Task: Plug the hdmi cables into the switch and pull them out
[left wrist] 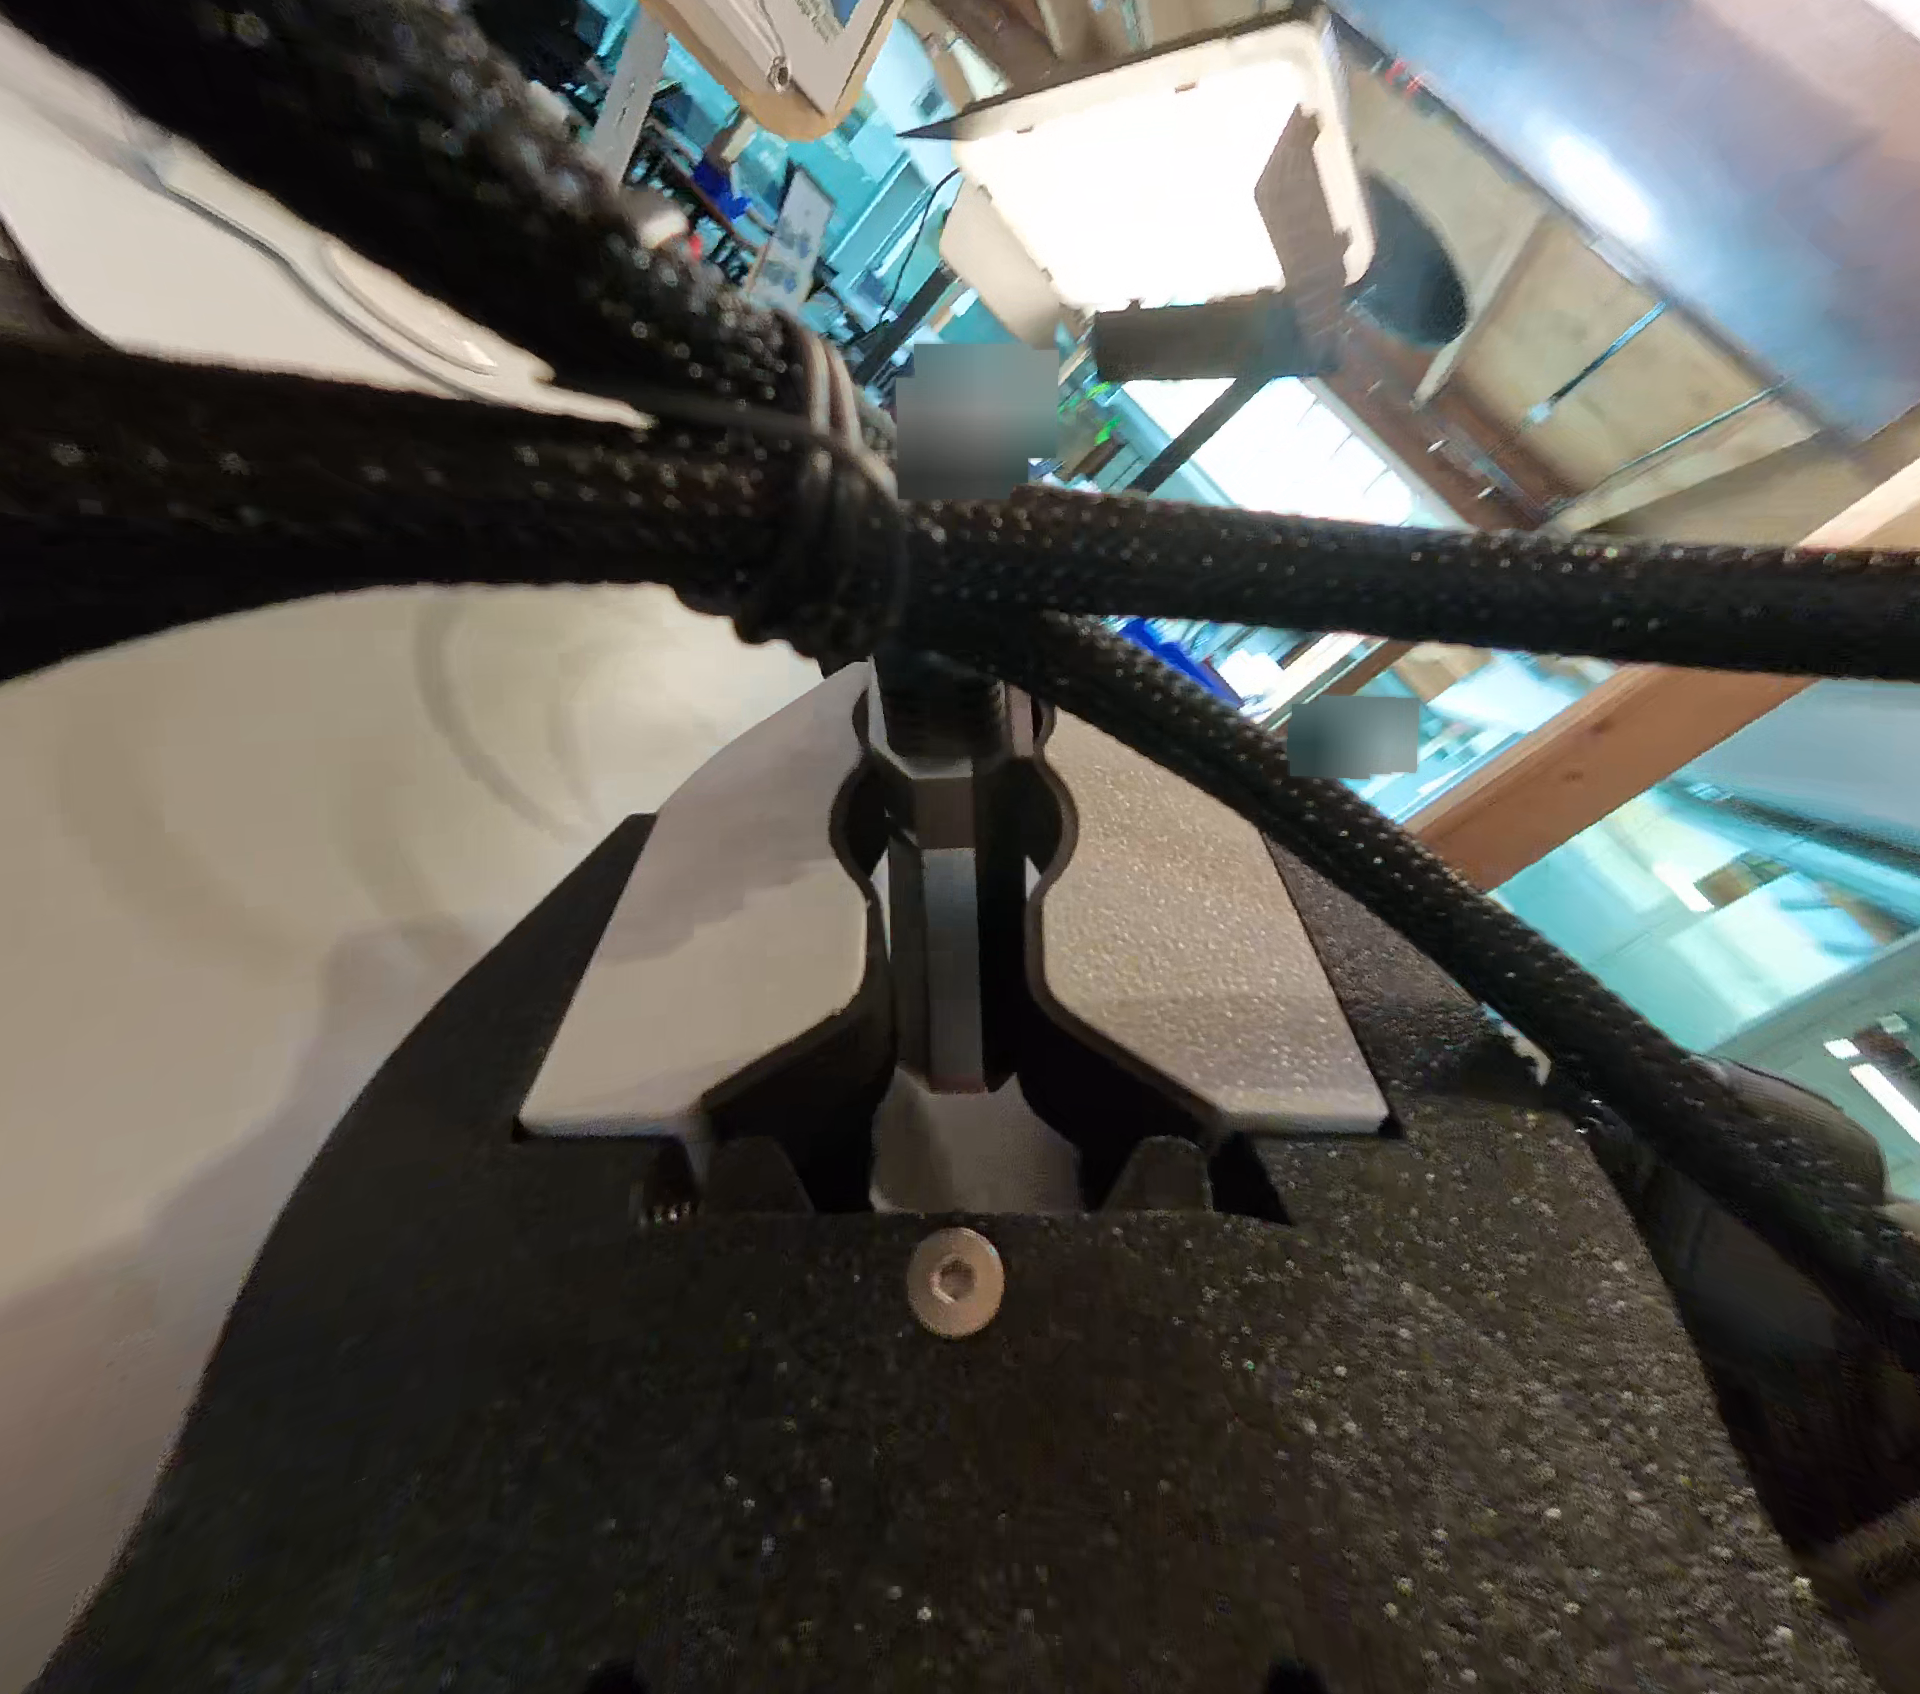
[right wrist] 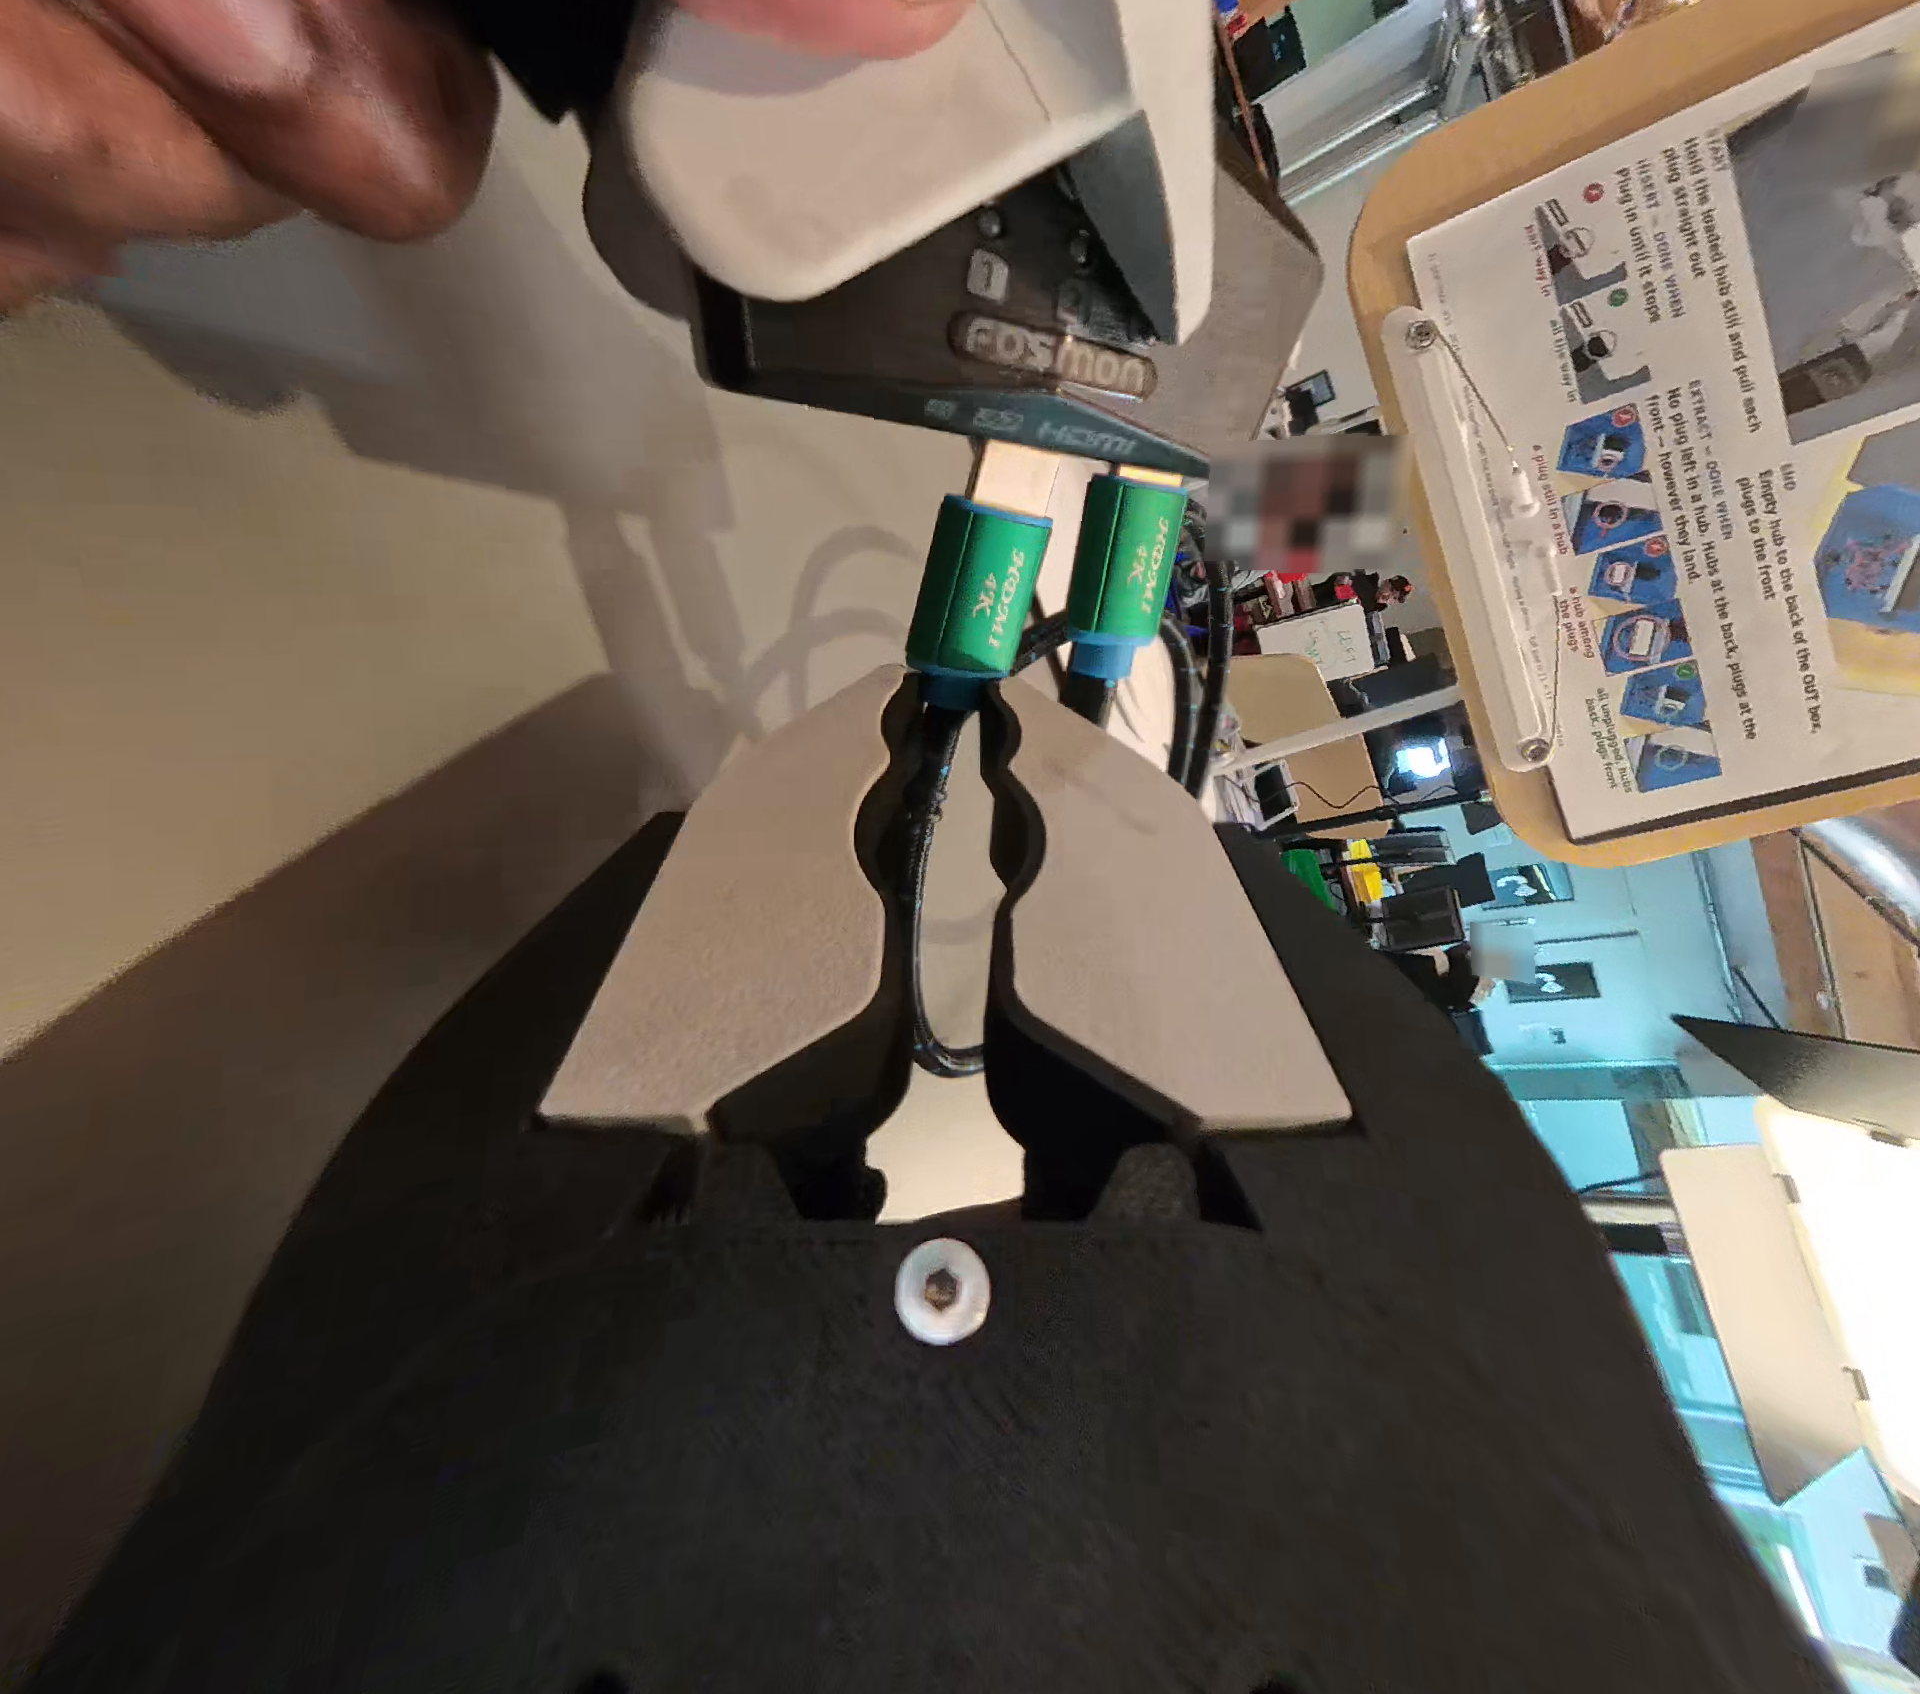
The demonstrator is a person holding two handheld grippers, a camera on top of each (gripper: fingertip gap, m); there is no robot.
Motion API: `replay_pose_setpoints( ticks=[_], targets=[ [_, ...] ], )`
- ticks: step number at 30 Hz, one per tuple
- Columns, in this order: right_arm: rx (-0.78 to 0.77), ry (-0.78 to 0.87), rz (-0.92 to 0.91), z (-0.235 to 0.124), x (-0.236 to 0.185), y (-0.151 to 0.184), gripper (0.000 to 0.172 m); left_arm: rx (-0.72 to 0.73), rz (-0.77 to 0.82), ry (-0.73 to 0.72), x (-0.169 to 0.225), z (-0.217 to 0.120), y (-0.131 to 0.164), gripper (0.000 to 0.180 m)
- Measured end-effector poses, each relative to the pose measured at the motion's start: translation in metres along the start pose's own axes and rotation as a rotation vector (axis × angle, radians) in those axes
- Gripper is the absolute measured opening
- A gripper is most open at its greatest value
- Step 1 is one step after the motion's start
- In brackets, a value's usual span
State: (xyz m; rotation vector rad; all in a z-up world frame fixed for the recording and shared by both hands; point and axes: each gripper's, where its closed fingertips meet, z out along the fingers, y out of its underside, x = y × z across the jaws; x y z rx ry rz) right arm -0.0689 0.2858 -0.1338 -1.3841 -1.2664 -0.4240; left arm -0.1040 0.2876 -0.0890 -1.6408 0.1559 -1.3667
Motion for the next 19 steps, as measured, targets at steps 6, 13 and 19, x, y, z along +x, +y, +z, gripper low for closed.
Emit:
replay_pose_setpoints(
  ticks=[6,13,19],
  targets=[
    [0.020,0.008,-0.014,-0.0024,0.0010,-0.0034,0.009,-0.004,0.018,0.019,0.0038,-0.0025,-0.0010,0.017],
    [0.010,-0.019,-0.023,-0.0014,-0.0050,-0.0020,0.009,-0.064,0.087,0.000,0.0066,-0.0039,0.0044,0.017],
    [-0.040,-0.012,0.003,0.0002,-0.0057,0.0007,0.009,-0.060,0.027,-0.014,0.0007,-0.0036,0.0055,0.017]
  ],
)
